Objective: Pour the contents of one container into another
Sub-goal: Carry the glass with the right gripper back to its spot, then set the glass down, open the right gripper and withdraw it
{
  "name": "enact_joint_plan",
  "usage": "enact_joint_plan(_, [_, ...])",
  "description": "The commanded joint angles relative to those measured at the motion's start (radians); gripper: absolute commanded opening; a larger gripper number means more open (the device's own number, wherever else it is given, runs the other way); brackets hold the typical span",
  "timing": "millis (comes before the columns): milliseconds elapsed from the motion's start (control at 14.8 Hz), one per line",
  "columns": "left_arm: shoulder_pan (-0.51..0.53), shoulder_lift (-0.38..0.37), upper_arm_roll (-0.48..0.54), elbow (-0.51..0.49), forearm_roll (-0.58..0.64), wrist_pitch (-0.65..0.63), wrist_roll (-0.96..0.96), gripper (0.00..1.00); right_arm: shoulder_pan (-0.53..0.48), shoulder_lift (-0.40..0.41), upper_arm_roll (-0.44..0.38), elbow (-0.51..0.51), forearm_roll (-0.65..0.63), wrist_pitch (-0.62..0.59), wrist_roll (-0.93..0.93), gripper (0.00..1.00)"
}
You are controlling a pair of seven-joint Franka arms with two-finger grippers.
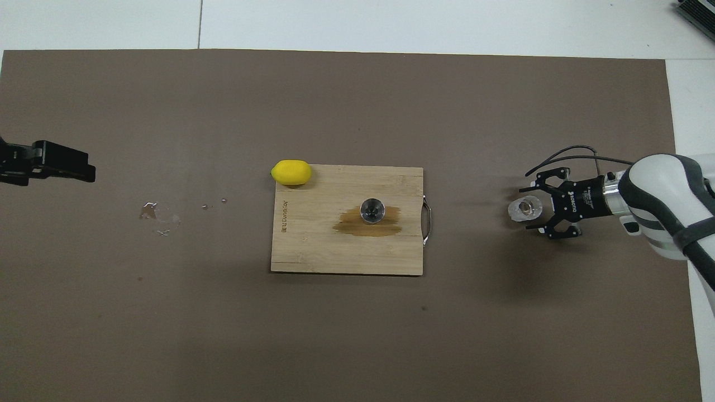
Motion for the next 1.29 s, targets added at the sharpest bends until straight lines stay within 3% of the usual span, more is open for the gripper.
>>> enact_joint_plan(0, [-0.011, -0.004, 0.008, -0.001, 0.019, 0.007, -0.016, 1.00, -0.012, -0.138, 0.006, -0.050, 0.006, -0.012, -0.079, 1.00])
enact_joint_plan(271, [-0.011, -0.004, 0.008, -0.001, 0.019, 0.007, -0.016, 1.00, 0.008, -0.244, 0.009, -0.045, -0.223, -0.055, -0.221, 1.00])
enact_joint_plan(542, [-0.010, -0.004, 0.008, -0.001, 0.021, 0.007, -0.016, 1.00, 0.123, -0.338, 0.014, -0.006, -0.562, -0.067, -0.439, 1.00])
enact_joint_plan(745, [-0.010, -0.003, 0.008, -0.001, 0.021, 0.007, -0.016, 1.00, 0.192, -0.343, 0.014, 0.103, -0.711, -0.172, -0.487, 1.00])
enact_joint_plan(1219, [-0.008, -0.004, 0.008, -0.001, 0.019, 0.008, -0.016, 1.00, 0.217, -0.298, 0.015, 0.405, -0.744, -0.386, -0.490, 1.00])
